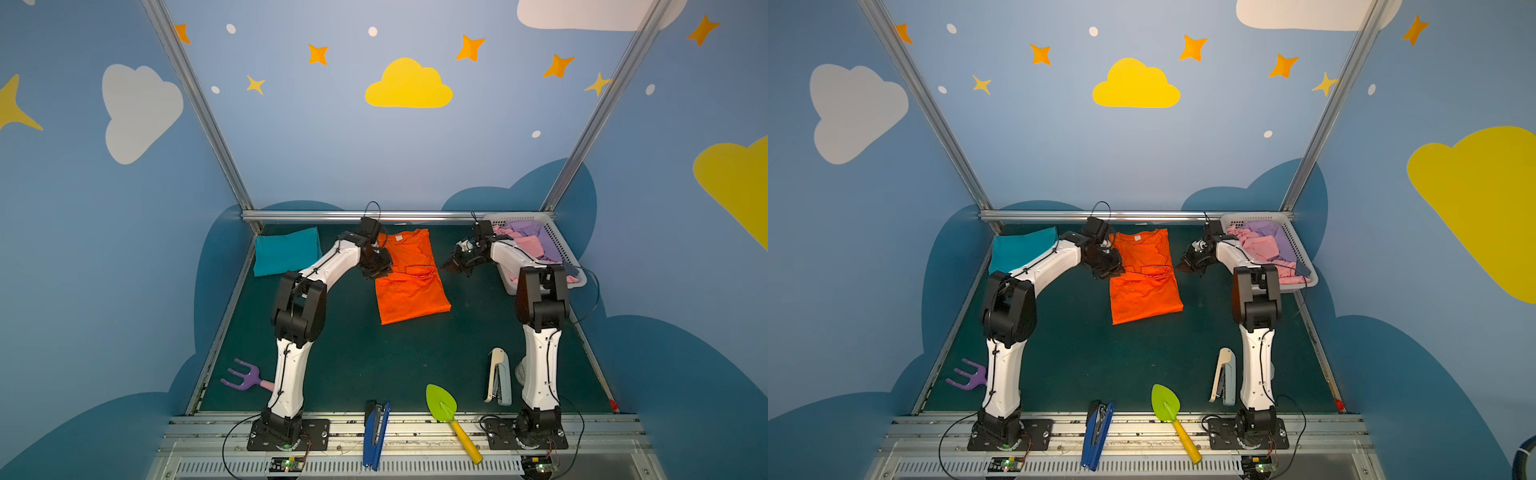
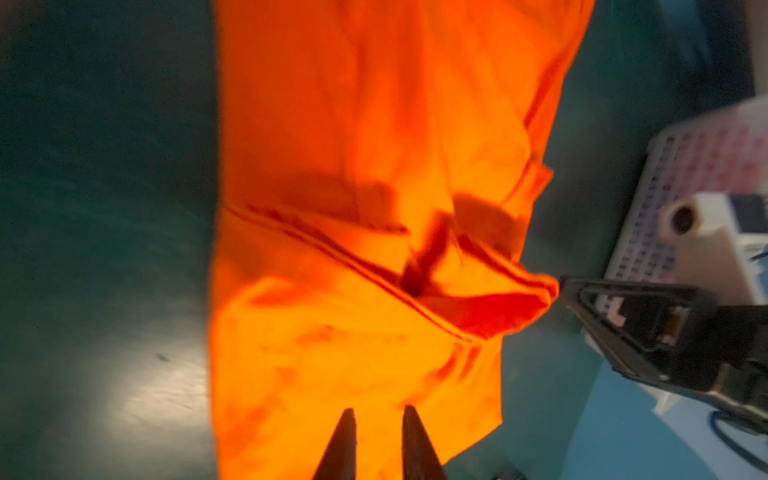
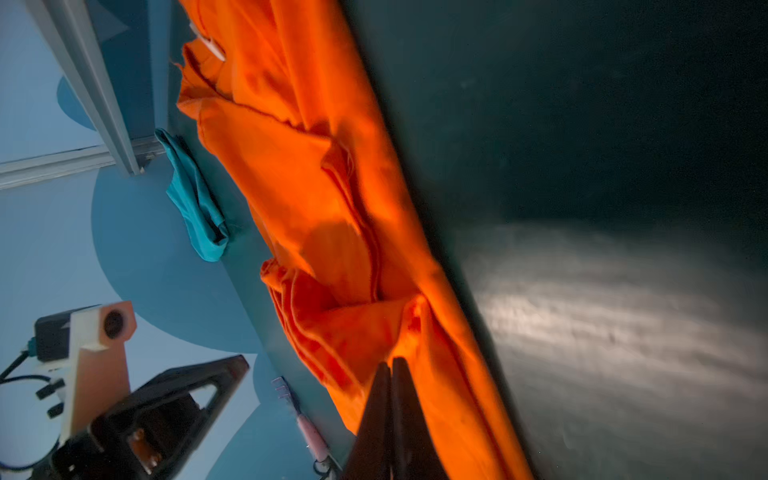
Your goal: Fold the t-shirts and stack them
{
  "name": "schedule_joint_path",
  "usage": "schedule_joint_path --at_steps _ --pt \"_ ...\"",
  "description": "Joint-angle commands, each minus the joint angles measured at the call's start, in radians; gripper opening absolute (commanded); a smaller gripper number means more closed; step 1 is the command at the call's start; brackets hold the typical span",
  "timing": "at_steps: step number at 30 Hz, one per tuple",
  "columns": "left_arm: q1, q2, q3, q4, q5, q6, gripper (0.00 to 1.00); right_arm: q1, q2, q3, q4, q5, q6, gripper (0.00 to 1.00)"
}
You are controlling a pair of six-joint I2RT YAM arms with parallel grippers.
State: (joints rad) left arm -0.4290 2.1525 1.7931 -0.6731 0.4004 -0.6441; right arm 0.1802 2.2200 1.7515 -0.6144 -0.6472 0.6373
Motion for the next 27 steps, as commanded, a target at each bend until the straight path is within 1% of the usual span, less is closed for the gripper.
schedule_joint_path --at_steps 1,4,7,10,14,17,20,24,25,27 --pt "-0.040 -0.026 -0.078 0.023 -0.015 -0.003 0.20 0.039 -0.150 -0.099 0.013 0.067 -0.094 0.00" --pt "-0.055 0.000 -0.112 0.047 -0.010 -0.027 0.20 0.093 -0.189 -0.168 -0.015 0.109 -0.140 0.00" --pt "-0.053 0.036 -0.108 0.064 -0.009 -0.035 0.20 0.159 -0.168 -0.194 -0.018 0.116 -0.152 0.00" --pt "-0.037 0.087 -0.054 0.068 -0.027 -0.023 0.20 0.201 -0.103 -0.163 -0.020 0.103 -0.149 0.00" --pt "-0.005 0.162 0.058 0.061 0.011 -0.025 0.20 0.214 -0.003 -0.071 -0.031 0.073 -0.139 0.00" --pt "0.018 0.213 0.157 0.047 0.031 -0.031 0.20 0.197 0.081 0.064 -0.068 0.093 -0.145 0.00" --pt "0.039 0.270 0.284 0.003 0.040 -0.027 0.21 0.156 0.168 0.250 -0.112 0.095 -0.129 0.00" --pt "0.074 0.332 0.467 -0.083 0.038 -0.019 0.21 0.095 0.298 0.557 -0.190 0.093 -0.092 0.00" --pt "0.080 0.333 0.493 -0.093 0.039 -0.019 0.21 0.082 0.328 0.623 -0.196 0.085 -0.079 0.00" --pt "0.092 0.316 0.508 -0.094 0.031 -0.019 0.21 0.056 0.360 0.685 -0.172 0.053 -0.047 0.00"
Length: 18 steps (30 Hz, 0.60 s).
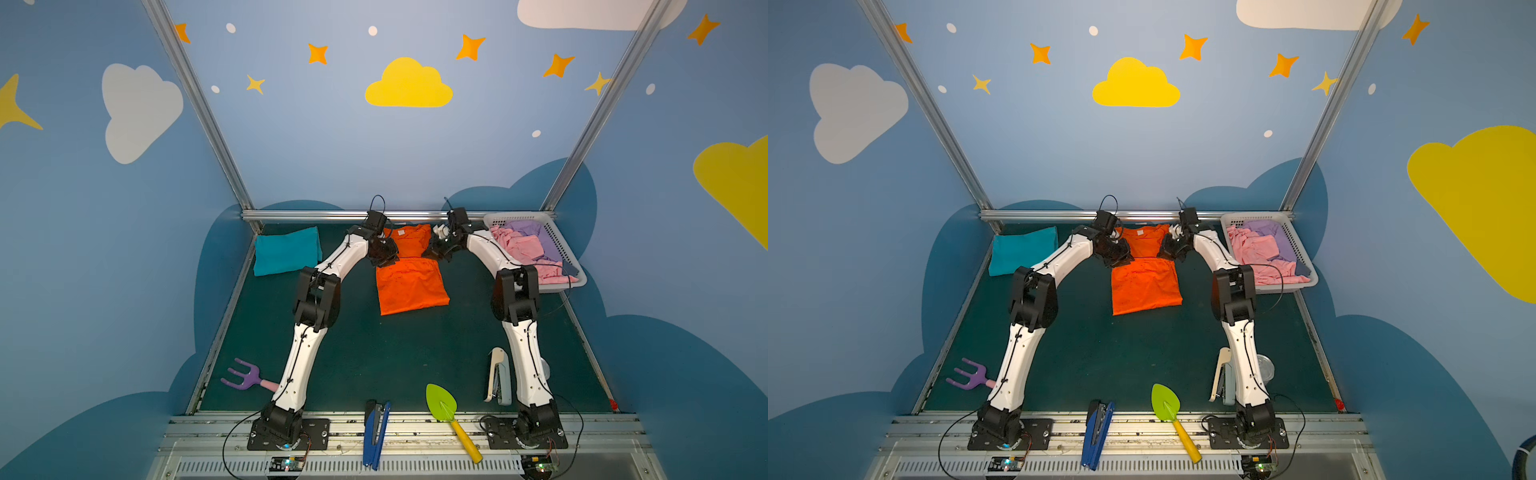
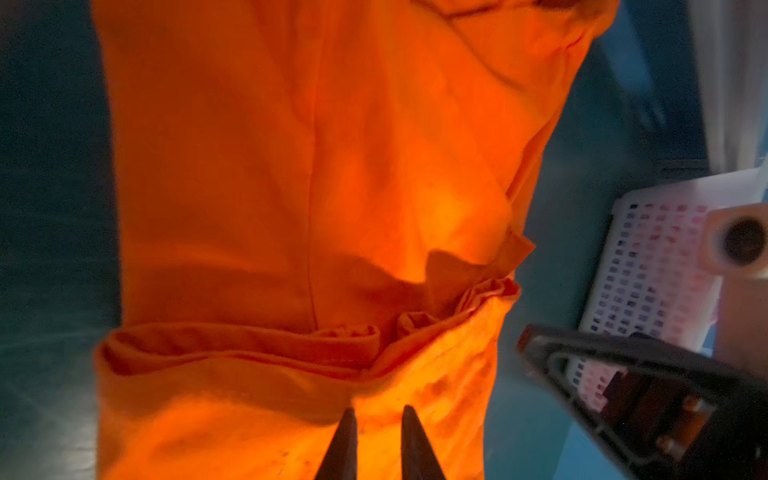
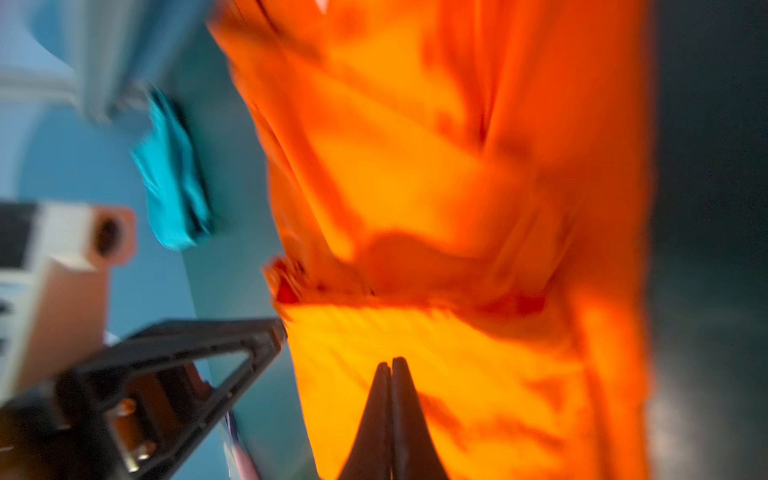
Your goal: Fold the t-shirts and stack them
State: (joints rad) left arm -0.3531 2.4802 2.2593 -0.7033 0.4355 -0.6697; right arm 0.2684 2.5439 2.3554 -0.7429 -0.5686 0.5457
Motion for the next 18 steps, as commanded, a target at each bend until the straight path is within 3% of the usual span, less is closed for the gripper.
schedule_joint_path --at_steps 1,5,13,18 --pt "0.021 -0.029 0.037 -0.062 -0.012 0.007 0.21 -0.041 0.036 0.083 -0.021 -0.039 0.065 0.00" --pt "0.021 -0.119 -0.057 -0.044 -0.035 0.010 0.22 -0.049 -0.030 0.002 -0.004 -0.051 0.071 0.00" --pt "-0.050 -0.342 -0.475 0.093 -0.059 -0.007 0.26 0.030 -0.379 -0.540 0.075 0.129 -0.066 0.00" --pt "-0.110 -0.407 -0.656 0.099 -0.086 -0.008 0.32 0.034 -0.496 -0.777 0.096 0.174 -0.078 0.24"
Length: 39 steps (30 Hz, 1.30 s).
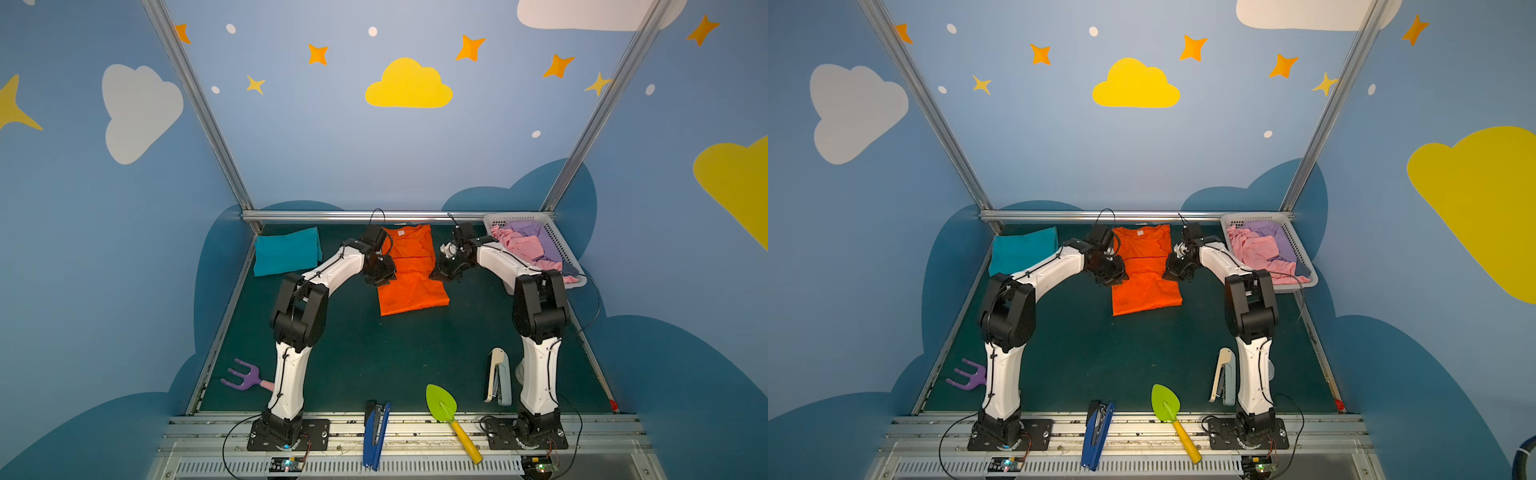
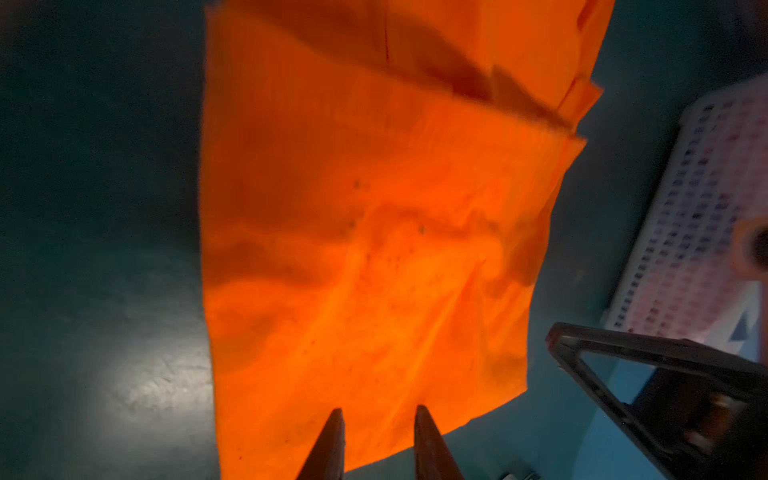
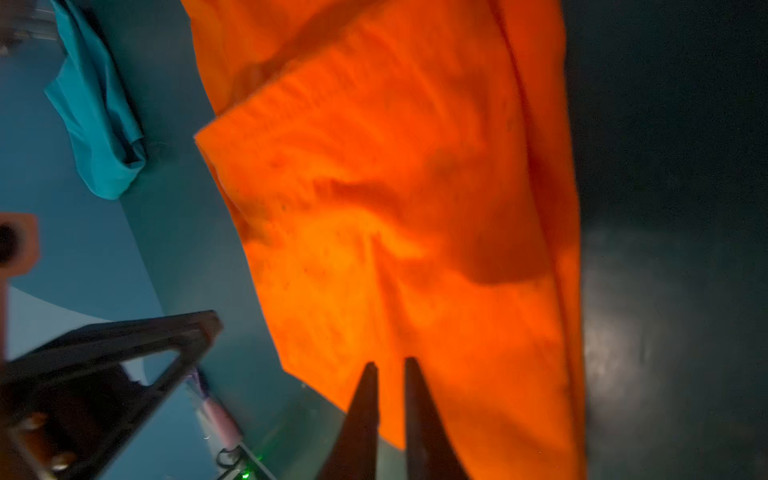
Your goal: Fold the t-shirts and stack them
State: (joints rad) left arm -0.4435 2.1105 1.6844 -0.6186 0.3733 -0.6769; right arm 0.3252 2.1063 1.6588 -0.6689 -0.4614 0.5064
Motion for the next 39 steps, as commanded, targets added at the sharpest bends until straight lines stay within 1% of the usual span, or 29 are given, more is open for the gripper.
schedule_joint_path --at_steps 1,2,5,7,9,13,14,17,18,19,20,21,24,27,30,32,36,39 --pt "-0.027 -0.050 -0.114 0.025 -0.022 -0.004 0.33 -0.021 -0.075 -0.112 0.022 0.080 -0.044 0.27" --pt "-0.034 -0.062 -0.151 0.033 -0.022 -0.009 0.34 -0.021 -0.089 -0.141 0.023 0.090 -0.047 0.30" --pt "-0.053 -0.085 -0.221 0.053 -0.030 -0.022 0.37 -0.019 -0.127 -0.196 0.014 0.110 -0.050 0.34" --pt "-0.066 -0.089 -0.233 0.054 -0.035 -0.028 0.38 -0.015 -0.149 -0.222 0.009 0.127 -0.049 0.34" --pt "-0.085 -0.086 -0.212 0.047 -0.044 -0.025 0.39 -0.013 -0.167 -0.246 0.005 0.140 -0.052 0.34" --pt "-0.143 -0.054 -0.077 -0.034 -0.110 0.015 0.41 -0.006 -0.183 -0.286 -0.001 0.144 -0.056 0.27" --pt "-0.159 -0.042 -0.039 -0.054 -0.125 0.027 0.42 -0.003 -0.188 -0.305 0.008 0.138 -0.053 0.23" --pt "-0.193 0.005 0.065 -0.089 -0.150 0.047 0.47 0.005 -0.211 -0.373 0.042 0.105 -0.042 0.05" --pt "-0.205 0.028 0.109 -0.104 -0.154 0.056 0.48 0.007 -0.220 -0.398 0.048 0.101 -0.040 0.02" --pt "-0.214 0.054 0.150 -0.120 -0.155 0.063 0.49 0.006 -0.232 -0.421 0.054 0.100 -0.040 0.01" --pt "-0.224 0.076 0.187 -0.134 -0.155 0.071 0.49 0.002 -0.242 -0.437 0.057 0.101 -0.041 0.02" --pt "-0.235 0.103 0.230 -0.151 -0.189 0.083 0.49 -0.007 -0.254 -0.450 0.056 0.101 -0.044 0.04" --pt "-0.279 0.185 0.365 -0.219 -0.228 0.130 0.52 -0.068 -0.278 -0.457 0.055 0.086 -0.051 0.19" --pt "-0.330 0.273 0.522 -0.314 -0.305 0.190 0.54 -0.138 -0.260 -0.408 0.056 0.043 -0.043 0.27" --pt "-0.374 0.360 0.669 -0.398 -0.391 0.248 0.53 -0.181 -0.185 -0.311 0.049 -0.007 -0.020 0.27" --pt "-0.394 0.401 0.727 -0.431 -0.447 0.272 0.51 -0.197 -0.122 -0.249 0.057 -0.046 0.006 0.26" --pt "-0.405 0.445 0.762 -0.441 -0.491 0.289 0.51 -0.209 0.006 -0.134 0.095 -0.149 0.064 0.22" --pt "-0.406 0.465 0.773 -0.443 -0.510 0.293 0.53 -0.205 0.090 -0.052 0.102 -0.194 0.084 0.22"
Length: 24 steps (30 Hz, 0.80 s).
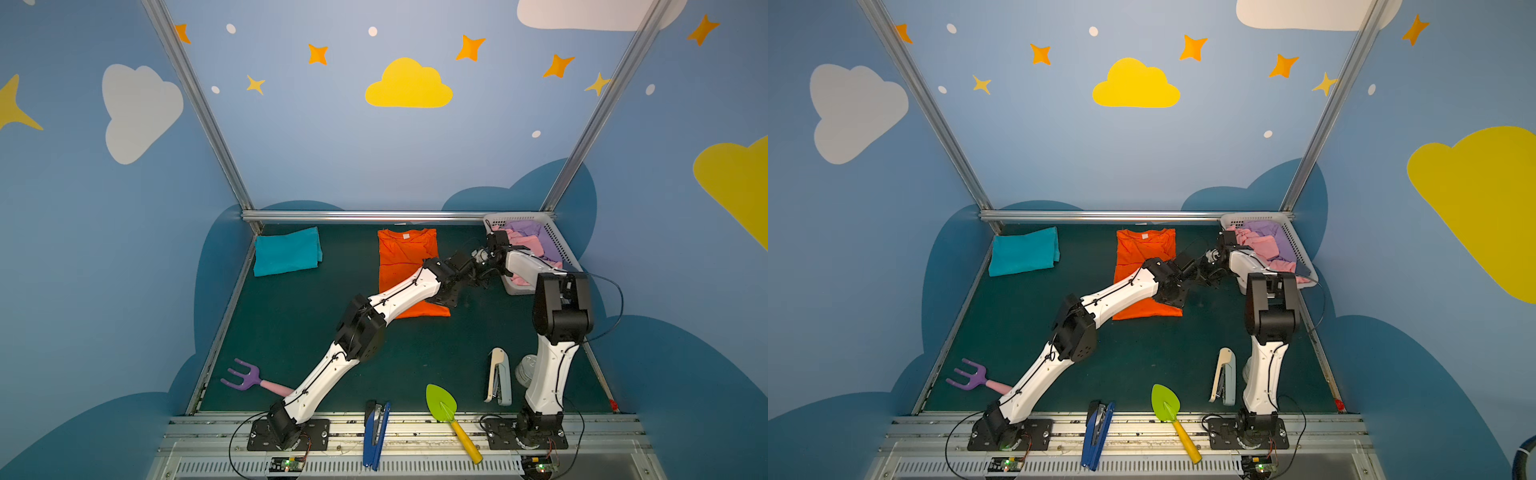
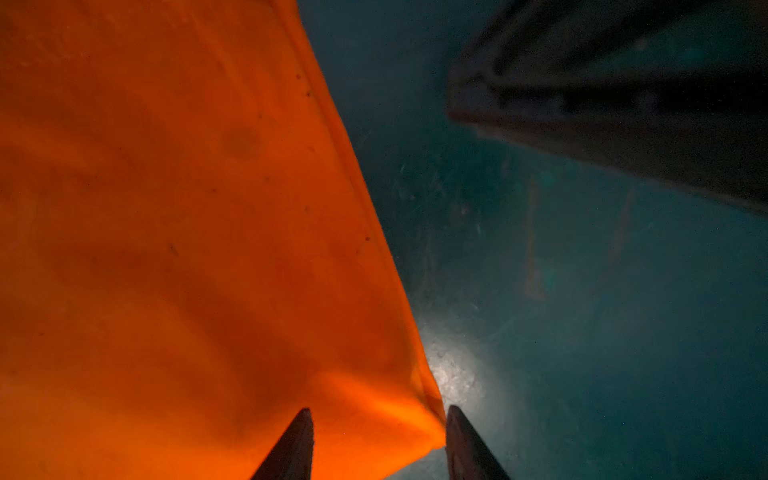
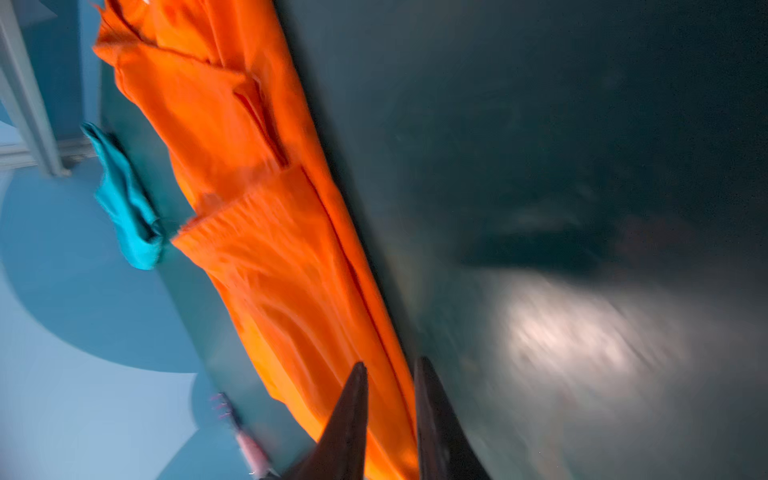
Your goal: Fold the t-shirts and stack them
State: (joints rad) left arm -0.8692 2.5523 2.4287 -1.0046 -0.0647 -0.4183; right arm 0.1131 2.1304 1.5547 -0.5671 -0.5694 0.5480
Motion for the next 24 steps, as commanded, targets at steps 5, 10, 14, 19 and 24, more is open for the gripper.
schedule_joint_path --at_steps 5,10,14,19,24 --pt "0.015 0.057 0.041 -0.044 -0.064 0.029 0.52 0.011 0.158 0.130 0.005 -0.131 0.056 0.21" --pt "0.016 0.096 0.067 -0.047 -0.036 0.018 0.40 0.013 0.193 0.134 0.038 -0.164 0.073 0.18" --pt "0.010 0.107 0.075 -0.057 -0.024 0.010 0.48 0.016 0.207 0.134 0.047 -0.170 0.075 0.18" --pt "-0.002 0.094 0.070 -0.059 -0.030 -0.004 0.46 0.017 0.211 0.133 0.059 -0.184 0.082 0.19" --pt "-0.014 0.093 0.047 -0.037 0.041 -0.019 0.38 0.025 0.209 0.131 0.070 -0.196 0.087 0.19"
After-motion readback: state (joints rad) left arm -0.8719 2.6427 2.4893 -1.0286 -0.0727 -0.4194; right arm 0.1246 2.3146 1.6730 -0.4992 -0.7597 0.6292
